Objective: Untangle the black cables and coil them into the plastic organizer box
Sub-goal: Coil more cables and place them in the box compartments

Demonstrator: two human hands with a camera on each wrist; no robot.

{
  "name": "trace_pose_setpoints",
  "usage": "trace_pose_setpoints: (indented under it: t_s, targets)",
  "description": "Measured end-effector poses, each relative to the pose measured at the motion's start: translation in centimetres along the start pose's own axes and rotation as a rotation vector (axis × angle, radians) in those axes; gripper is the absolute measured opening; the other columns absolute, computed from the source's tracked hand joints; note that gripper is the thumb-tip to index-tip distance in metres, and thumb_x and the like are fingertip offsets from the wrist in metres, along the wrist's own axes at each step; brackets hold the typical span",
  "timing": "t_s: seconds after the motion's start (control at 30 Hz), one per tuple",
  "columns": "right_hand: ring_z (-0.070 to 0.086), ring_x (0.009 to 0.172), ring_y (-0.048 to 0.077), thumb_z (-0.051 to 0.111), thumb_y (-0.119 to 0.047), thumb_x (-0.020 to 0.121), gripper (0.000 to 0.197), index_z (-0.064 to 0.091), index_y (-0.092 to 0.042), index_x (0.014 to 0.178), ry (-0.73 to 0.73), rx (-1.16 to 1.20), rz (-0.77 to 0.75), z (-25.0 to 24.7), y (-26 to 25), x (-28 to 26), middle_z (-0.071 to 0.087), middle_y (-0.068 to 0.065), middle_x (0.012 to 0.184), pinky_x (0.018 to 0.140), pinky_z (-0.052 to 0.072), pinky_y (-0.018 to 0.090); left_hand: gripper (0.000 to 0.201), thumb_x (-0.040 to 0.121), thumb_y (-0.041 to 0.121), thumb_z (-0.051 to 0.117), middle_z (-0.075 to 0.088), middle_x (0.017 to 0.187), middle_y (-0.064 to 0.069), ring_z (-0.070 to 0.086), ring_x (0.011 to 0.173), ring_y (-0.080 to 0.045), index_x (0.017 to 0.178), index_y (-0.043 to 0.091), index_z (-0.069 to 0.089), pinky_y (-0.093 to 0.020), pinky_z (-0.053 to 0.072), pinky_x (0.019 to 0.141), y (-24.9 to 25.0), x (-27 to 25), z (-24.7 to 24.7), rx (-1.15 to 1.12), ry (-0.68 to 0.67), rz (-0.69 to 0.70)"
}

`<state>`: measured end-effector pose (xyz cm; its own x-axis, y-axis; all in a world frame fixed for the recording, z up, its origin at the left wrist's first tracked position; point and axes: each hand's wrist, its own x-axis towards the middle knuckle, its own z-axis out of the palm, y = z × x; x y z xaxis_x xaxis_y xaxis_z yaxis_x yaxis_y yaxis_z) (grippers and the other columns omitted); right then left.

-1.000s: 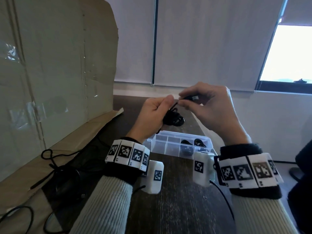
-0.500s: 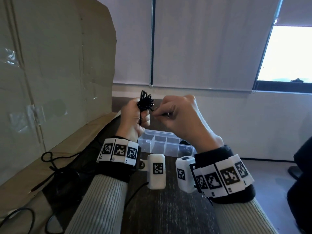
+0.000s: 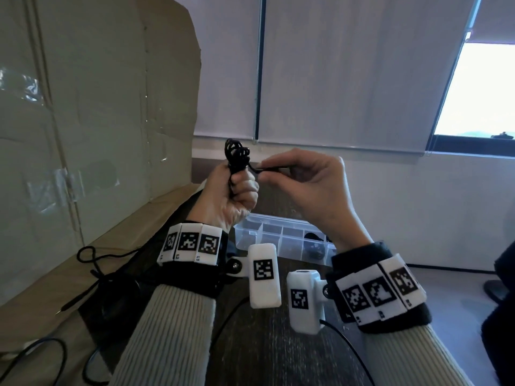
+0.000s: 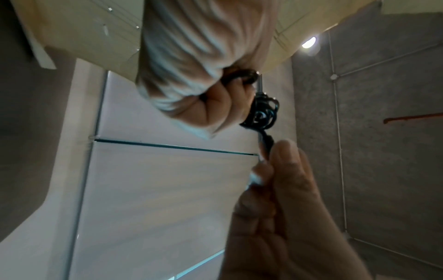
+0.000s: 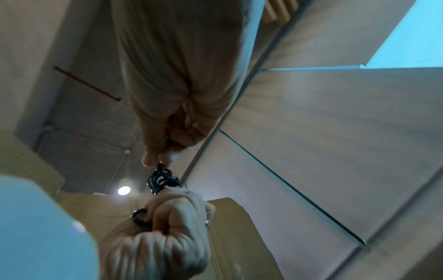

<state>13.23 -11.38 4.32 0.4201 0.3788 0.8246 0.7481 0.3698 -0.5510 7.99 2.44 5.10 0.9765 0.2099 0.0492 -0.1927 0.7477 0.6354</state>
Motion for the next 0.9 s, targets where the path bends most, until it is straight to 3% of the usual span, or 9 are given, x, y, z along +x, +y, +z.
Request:
trace_pose_setpoints:
  t_s: [0.07,0.13,0.2,0.3,0.37,0.53,0.73,0.8,0.9]
  targets:
    - [0.072,0.081,0.018,0.076,0.010,0.073,0.020,0.072,-0.001,0.090,0.038,0.135,0.022,0.0,0.4,-0.1,0.076,0.007,0.085,0.081,0.055,0.025,0.032,0.083,0.021,0.045,0.033,0.033,0.007,0.027,0.023,-0.005,0.052,0.014,0.045,-0.012,0.014,0.029,-0.2,0.0,-0.2,-0.061,-0.086,-0.061]
    - [0.072,0.083,0.020,0.073,0.011,0.074,0.021,0.069,0.003,0.094,0.075,0.277,0.028,0.0,0.5,-0.1,0.076,0.008,0.086,0.081,0.055,0.026,0.041,0.094,0.034,0.041,0.035,0.035,0.007,0.030,0.024,-0.005,0.062,0.012,0.054,-0.012,0.016,0.029,-0.6,0.2,-0.1,-0.094,-0.134,-0.094]
    - [0.071,0.083,0.023,0.071,0.004,0.075,0.019,0.069,0.002,0.094,0.127,0.454,0.077,0.1,0.4,-0.1,0.075,0.010,0.086,0.080,0.054,0.028,0.055,0.100,0.047,0.035,0.036,0.037,0.008,0.032,0.025,-0.005,0.065,0.011,0.060,-0.011,0.017,0.030,-1.2,0.5,0.1,-0.138,-0.169,-0.112]
    - [0.067,0.087,0.025,0.070,-0.013,0.077,0.023,0.072,-0.003,0.097,0.144,0.630,0.157,0.5,0.4,-0.1,0.073,0.011,0.086,0.084,0.053,0.031,0.050,0.100,0.049,0.033,0.039,0.038,0.008,0.035,0.027,-0.004,0.077,0.013,0.058,-0.011,0.021,0.030,-2.0,0.6,0.7,-0.191,-0.214,-0.139]
    - [0.062,0.091,0.025,0.069,-0.023,0.079,0.028,0.073,-0.010,0.103,0.104,0.542,0.172,0.3,0.4,0.0,0.071,0.006,0.084,0.090,0.050,0.036,0.049,0.100,0.053,0.033,0.040,0.040,0.006,0.034,0.029,-0.003,0.082,0.014,0.055,-0.012,0.023,0.030,-1.9,0.7,0.7,-0.212,-0.228,-0.165]
    - [0.045,0.075,0.020,0.053,-0.016,0.096,0.034,0.058,-0.014,0.129,-0.057,0.154,0.214,-1.2,0.0,0.1,0.066,-0.003,0.087,0.073,0.044,0.027,0.054,0.085,0.058,0.048,0.035,0.050,0.004,0.031,0.045,-0.004,0.089,0.006,0.060,-0.018,0.030,0.038,-1.0,1.1,-0.6,-0.310,-0.390,-0.327]
    - [0.056,0.066,-0.005,0.055,-0.002,0.095,0.047,0.044,-0.010,0.140,-0.047,-0.067,0.128,-1.6,0.5,0.4,0.068,-0.016,0.071,0.077,0.045,0.013,0.046,0.078,0.057,0.052,0.038,0.042,0.009,0.041,0.032,-0.002,0.090,0.013,0.049,-0.009,0.031,0.030,-0.8,1.2,-0.2,-0.057,-0.415,-0.266]
    - [0.060,0.060,-0.003,0.062,-0.004,0.090,0.040,0.050,-0.006,0.128,-0.020,-0.046,0.148,-2.0,0.3,0.5,0.071,-0.012,0.068,0.068,0.046,0.013,0.040,0.078,0.054,0.054,0.039,0.040,0.008,0.043,0.031,-0.003,0.088,0.017,0.045,-0.009,0.030,0.028,-0.7,0.9,0.1,0.002,-0.409,-0.250]
    - [0.060,0.052,-0.001,0.066,-0.001,0.087,0.010,0.062,-0.010,0.086,0.037,-0.003,0.159,-2.2,0.1,0.5,0.072,-0.003,0.067,0.058,0.045,0.010,0.040,0.076,0.058,0.057,0.035,0.040,0.011,0.038,0.030,-0.001,0.084,0.020,0.046,-0.007,0.026,0.028,-0.5,0.2,0.7,0.157,-0.351,-0.176]
